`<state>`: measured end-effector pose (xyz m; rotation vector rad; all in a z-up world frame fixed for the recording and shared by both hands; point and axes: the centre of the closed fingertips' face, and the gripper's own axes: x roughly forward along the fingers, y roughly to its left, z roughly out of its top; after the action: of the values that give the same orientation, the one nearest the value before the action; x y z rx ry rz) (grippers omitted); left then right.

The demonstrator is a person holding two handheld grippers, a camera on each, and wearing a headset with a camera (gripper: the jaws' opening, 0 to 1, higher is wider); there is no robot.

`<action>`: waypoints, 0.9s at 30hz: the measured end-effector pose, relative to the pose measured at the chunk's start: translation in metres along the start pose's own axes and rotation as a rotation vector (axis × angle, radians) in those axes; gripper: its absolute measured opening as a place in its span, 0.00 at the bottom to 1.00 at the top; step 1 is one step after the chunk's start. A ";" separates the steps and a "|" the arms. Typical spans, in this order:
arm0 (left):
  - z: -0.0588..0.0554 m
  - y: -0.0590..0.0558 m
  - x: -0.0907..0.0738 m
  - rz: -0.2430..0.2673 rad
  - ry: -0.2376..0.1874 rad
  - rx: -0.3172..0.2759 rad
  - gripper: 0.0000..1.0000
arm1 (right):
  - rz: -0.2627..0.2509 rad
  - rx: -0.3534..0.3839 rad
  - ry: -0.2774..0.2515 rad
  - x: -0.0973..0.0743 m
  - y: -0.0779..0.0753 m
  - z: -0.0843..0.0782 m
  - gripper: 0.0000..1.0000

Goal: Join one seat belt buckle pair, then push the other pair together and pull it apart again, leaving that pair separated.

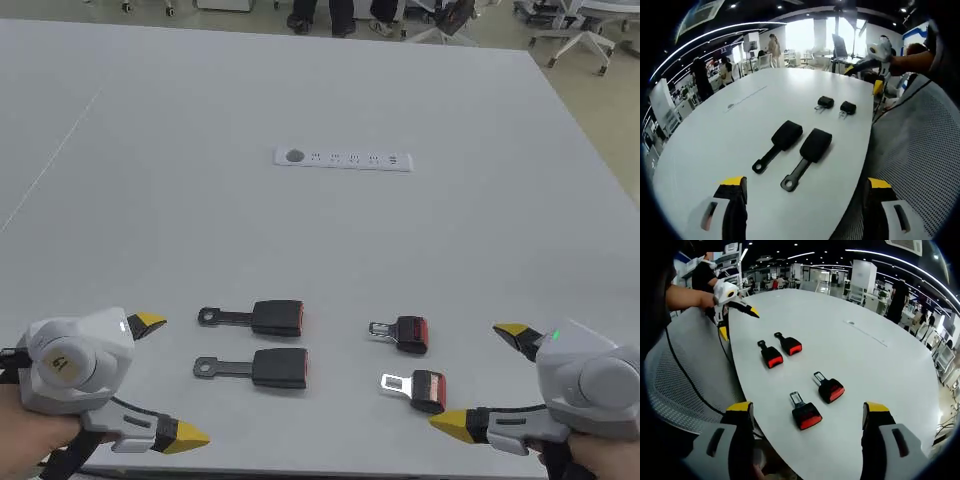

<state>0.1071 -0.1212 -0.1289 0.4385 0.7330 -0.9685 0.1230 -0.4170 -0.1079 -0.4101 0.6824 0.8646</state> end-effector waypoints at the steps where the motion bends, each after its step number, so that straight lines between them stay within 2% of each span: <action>1: 0.001 -0.001 0.000 0.000 0.006 0.010 0.94 | 0.002 0.001 0.000 0.000 0.000 0.000 0.83; 5: 0.003 0.000 0.002 -0.005 0.013 0.014 0.91 | 0.007 -0.019 0.014 0.003 0.001 -0.003 0.80; 11: 0.009 -0.005 0.008 -0.031 0.048 0.069 0.88 | 0.012 -0.058 0.031 0.004 0.002 -0.004 0.75; 18: 0.017 0.000 0.011 -0.039 0.058 0.100 0.87 | 0.020 -0.077 0.040 0.011 -0.001 -0.009 0.72; 22: 0.018 0.005 0.008 -0.018 0.045 0.093 0.90 | 0.013 -0.068 0.031 0.010 -0.002 -0.010 0.73; 25: 0.016 0.004 0.002 -0.005 0.032 0.075 0.93 | 0.008 -0.063 0.026 0.008 -0.001 -0.010 0.75; 27: 0.014 0.001 0.000 -0.015 0.029 0.052 0.97 | 0.003 -0.055 0.022 0.005 0.000 -0.009 0.77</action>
<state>0.1137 -0.1299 -0.1193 0.4941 0.7400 -0.9984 0.1219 -0.4194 -0.1176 -0.4686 0.6809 0.8840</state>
